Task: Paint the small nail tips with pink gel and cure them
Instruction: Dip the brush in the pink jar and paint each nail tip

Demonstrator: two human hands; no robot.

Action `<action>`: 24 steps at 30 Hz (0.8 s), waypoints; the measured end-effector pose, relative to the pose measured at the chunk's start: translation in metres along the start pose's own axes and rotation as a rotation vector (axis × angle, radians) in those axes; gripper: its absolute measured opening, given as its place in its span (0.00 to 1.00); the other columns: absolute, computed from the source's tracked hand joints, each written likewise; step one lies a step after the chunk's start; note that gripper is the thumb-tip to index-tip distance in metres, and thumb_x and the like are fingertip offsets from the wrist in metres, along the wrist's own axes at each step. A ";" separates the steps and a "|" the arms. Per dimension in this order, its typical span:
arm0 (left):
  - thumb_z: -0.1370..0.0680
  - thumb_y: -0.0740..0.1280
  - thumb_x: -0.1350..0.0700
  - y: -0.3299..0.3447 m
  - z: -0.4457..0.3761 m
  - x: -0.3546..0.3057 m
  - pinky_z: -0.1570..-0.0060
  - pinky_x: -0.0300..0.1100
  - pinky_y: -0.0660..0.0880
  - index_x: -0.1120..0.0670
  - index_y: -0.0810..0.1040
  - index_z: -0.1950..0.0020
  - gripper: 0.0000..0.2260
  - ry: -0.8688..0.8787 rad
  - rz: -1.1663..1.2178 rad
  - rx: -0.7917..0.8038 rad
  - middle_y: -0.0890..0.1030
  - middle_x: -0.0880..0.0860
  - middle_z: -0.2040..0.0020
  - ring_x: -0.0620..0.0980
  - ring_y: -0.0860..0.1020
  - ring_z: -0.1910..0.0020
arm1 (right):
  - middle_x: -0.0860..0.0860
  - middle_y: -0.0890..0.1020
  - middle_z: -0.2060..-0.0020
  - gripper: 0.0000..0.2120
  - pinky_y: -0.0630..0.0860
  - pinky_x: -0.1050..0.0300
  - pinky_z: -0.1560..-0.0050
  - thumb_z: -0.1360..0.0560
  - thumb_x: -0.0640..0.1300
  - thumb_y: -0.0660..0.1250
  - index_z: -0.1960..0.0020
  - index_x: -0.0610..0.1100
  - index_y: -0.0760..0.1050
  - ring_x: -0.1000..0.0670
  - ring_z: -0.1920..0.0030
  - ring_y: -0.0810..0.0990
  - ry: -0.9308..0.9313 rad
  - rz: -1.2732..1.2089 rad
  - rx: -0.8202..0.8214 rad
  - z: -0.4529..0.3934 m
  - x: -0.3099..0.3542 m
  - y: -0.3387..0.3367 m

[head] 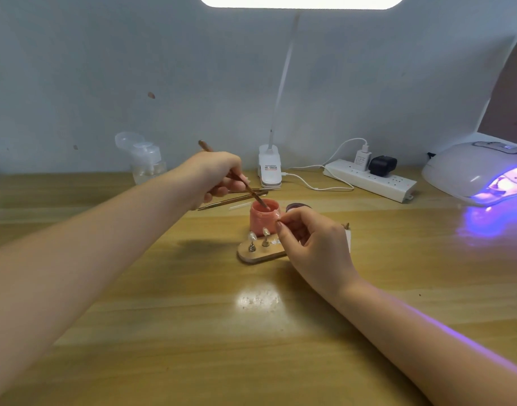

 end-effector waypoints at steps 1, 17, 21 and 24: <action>0.25 0.60 0.57 -0.005 -0.001 0.005 0.76 0.35 0.60 0.57 0.81 0.55 0.10 -0.038 0.050 0.015 0.77 0.46 0.76 0.43 0.67 0.76 | 0.49 0.81 0.67 0.02 0.76 0.53 0.64 0.27 0.36 0.71 0.55 0.40 0.81 0.51 0.67 0.78 0.000 0.001 0.005 0.000 0.000 0.000; 0.23 0.62 0.58 -0.037 0.018 0.049 0.71 0.34 0.66 0.57 0.82 0.57 0.09 0.114 0.500 -0.025 0.79 0.50 0.71 0.43 0.70 0.73 | 0.49 0.82 0.64 0.03 0.78 0.50 0.60 0.27 0.37 0.71 0.53 0.40 0.81 0.51 0.64 0.79 0.018 0.002 0.011 0.000 0.001 -0.002; 0.23 0.65 0.57 -0.016 0.056 0.053 0.65 0.33 0.73 0.51 0.83 0.56 0.08 0.552 0.292 -0.149 0.83 0.49 0.66 0.42 0.77 0.67 | 0.50 0.82 0.64 0.03 0.78 0.50 0.59 0.27 0.37 0.71 0.53 0.41 0.81 0.52 0.63 0.80 0.044 -0.012 0.001 0.000 0.000 -0.004; 0.25 0.65 0.54 0.001 0.084 0.062 0.65 0.36 0.74 0.48 0.82 0.54 0.07 0.711 0.167 -0.197 0.84 0.47 0.63 0.48 0.79 0.64 | 0.51 0.82 0.64 0.03 0.78 0.51 0.59 0.27 0.37 0.71 0.53 0.40 0.81 0.52 0.63 0.80 0.044 -0.014 0.005 0.000 0.001 -0.005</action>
Point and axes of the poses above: each hand's wrist, its own z-axis away from the middle knuckle, its own y-axis out of the palm, x = y × z, the point moved 3 cm from there along -z, towards the middle knuckle
